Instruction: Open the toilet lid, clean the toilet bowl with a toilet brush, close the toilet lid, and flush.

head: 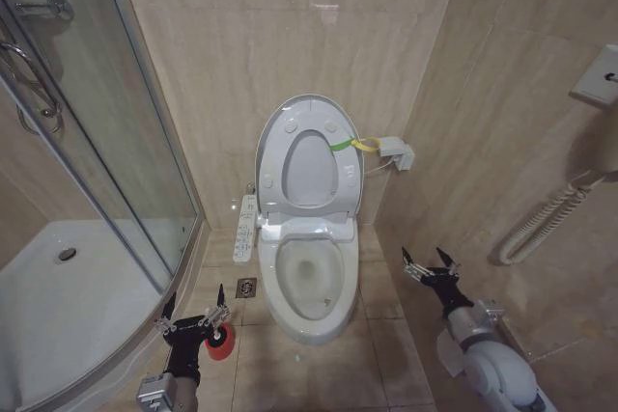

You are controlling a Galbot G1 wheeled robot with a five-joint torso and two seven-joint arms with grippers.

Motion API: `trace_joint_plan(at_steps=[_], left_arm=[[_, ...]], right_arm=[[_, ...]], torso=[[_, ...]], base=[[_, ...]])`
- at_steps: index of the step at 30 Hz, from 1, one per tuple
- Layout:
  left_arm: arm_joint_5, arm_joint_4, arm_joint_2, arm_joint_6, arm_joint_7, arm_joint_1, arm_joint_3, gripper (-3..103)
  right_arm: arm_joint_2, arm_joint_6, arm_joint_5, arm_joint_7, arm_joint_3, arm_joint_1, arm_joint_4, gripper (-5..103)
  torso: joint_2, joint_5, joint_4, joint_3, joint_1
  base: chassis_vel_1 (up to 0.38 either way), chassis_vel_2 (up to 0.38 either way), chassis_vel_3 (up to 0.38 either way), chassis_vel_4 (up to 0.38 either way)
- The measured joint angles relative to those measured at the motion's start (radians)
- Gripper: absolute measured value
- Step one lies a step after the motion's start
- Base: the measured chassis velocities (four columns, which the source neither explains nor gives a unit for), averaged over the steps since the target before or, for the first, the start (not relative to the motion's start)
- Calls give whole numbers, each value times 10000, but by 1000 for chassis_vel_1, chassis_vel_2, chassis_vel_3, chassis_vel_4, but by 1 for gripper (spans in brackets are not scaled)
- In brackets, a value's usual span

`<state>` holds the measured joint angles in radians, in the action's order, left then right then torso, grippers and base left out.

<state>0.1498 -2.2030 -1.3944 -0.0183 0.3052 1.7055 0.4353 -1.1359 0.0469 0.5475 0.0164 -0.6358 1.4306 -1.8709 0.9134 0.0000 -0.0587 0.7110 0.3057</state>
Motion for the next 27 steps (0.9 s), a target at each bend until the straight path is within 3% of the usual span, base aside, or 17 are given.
trace_joint_plan(at_steps=[13, 27], left_arm=[[0, 0, 0, 0, 0, 0, 0, 100], [0, 0, 0, 0, 0, 0, 0, 100]], right_arm=[[-500, 152, -375, -148, -140, 511, -630, 100], [-555, 69, -563, -608, -460, 979, -921, 100]], torso=[[0, 0, 0, 0, 0], [0, 0, 0, 0, 0]], base=[[0, 0, 0, 0], [0, 0, 0, 0]])
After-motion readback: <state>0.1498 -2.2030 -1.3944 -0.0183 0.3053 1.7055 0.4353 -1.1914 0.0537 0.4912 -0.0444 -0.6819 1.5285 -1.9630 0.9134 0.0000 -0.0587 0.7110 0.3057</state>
